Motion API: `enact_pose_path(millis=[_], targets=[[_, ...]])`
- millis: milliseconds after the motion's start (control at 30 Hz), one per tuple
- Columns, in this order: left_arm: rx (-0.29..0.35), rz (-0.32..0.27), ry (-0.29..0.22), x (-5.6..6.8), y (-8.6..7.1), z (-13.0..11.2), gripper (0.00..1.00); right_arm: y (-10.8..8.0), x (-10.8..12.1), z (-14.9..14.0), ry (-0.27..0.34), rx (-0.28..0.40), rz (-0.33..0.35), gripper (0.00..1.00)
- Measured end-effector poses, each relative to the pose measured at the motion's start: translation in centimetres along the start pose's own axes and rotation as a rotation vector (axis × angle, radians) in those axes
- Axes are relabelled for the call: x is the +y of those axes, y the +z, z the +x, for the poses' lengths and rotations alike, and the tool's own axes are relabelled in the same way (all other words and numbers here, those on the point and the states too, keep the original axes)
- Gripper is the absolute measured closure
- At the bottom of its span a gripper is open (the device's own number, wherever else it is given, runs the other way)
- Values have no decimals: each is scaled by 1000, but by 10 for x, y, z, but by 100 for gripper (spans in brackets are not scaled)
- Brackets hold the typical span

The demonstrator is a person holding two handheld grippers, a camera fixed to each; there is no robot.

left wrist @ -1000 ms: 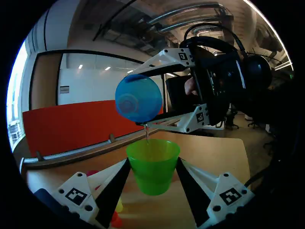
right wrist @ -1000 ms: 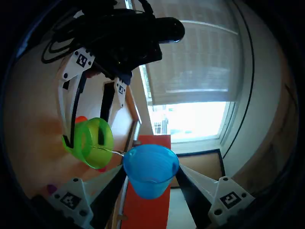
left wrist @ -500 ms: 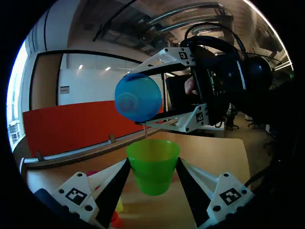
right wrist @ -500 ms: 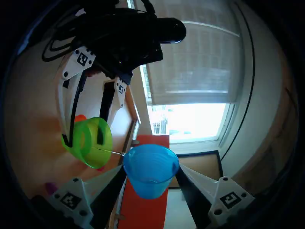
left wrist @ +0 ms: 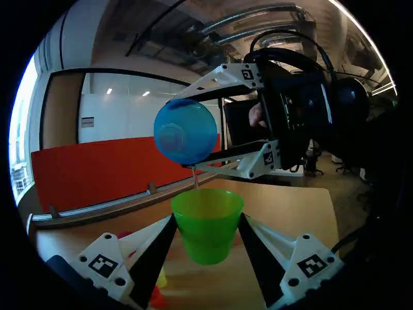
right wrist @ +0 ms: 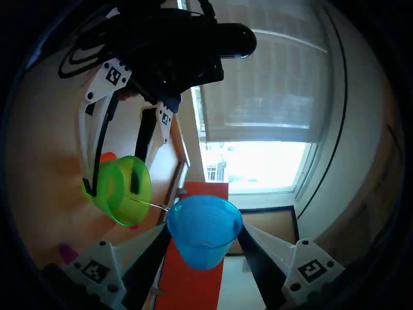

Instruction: Pour water

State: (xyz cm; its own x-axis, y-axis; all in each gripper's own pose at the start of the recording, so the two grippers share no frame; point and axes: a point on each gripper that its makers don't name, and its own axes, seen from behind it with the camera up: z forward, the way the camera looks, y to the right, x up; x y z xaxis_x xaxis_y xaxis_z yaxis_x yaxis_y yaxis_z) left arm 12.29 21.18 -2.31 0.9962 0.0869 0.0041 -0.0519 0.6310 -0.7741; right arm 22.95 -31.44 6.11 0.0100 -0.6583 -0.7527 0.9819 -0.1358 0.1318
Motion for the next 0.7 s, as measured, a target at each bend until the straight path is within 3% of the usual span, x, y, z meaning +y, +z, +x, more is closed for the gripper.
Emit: enact_pose_path(millis=[700], targets=[[6,3,1,0,-2,3,17,0,6,3,-37,2,-7,10]])
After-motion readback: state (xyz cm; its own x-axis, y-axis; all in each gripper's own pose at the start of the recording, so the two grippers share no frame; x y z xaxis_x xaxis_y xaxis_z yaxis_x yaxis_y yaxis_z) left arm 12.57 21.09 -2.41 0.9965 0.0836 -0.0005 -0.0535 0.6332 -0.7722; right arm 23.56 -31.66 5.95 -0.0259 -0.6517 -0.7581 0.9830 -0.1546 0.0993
